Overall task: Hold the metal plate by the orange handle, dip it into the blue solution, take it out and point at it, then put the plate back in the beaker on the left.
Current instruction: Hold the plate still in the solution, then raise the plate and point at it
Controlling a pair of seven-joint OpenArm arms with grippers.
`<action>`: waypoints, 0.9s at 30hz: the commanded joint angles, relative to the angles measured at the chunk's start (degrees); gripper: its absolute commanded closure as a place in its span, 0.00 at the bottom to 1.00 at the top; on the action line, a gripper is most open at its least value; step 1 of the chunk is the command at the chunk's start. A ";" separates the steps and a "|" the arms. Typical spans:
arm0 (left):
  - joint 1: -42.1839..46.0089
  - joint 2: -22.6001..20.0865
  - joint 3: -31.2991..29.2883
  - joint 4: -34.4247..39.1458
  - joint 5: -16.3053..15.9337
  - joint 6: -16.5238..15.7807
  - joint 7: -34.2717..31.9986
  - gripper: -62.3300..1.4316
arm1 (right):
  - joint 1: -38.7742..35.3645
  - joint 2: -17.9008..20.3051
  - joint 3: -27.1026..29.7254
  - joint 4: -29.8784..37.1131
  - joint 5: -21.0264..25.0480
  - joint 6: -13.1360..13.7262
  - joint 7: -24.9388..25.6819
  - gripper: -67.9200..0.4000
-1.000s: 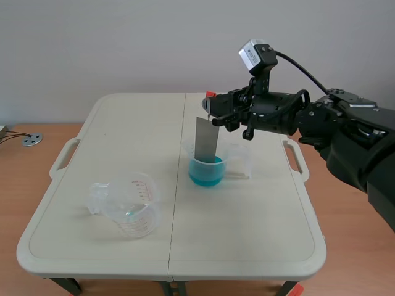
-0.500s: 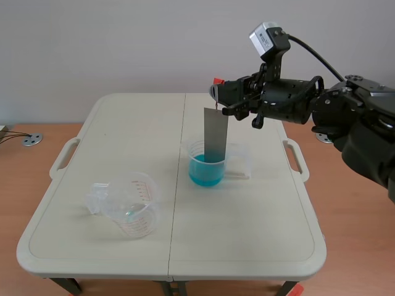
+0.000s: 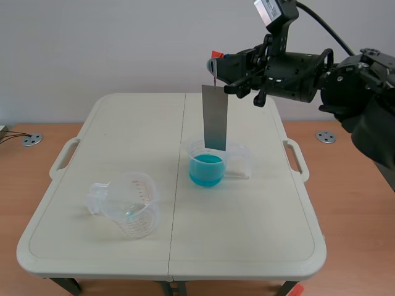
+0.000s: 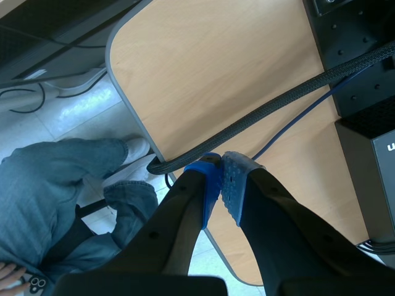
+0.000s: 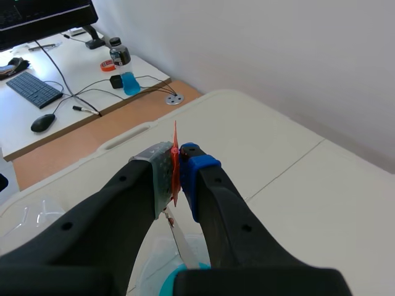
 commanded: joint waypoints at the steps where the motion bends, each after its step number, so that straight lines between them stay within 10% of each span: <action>1: 0.33 -0.04 0.04 0.70 0.02 0.15 -0.39 0.95 | 1.51 0.63 0.17 2.01 2.14 0.70 0.07 0.98; 27: -6.16 -15.15 -18.23 10.99 -4.85 0.55 0.98 0.95 | 1.51 1.09 3.89 15.52 13.44 0.70 -12.09 0.98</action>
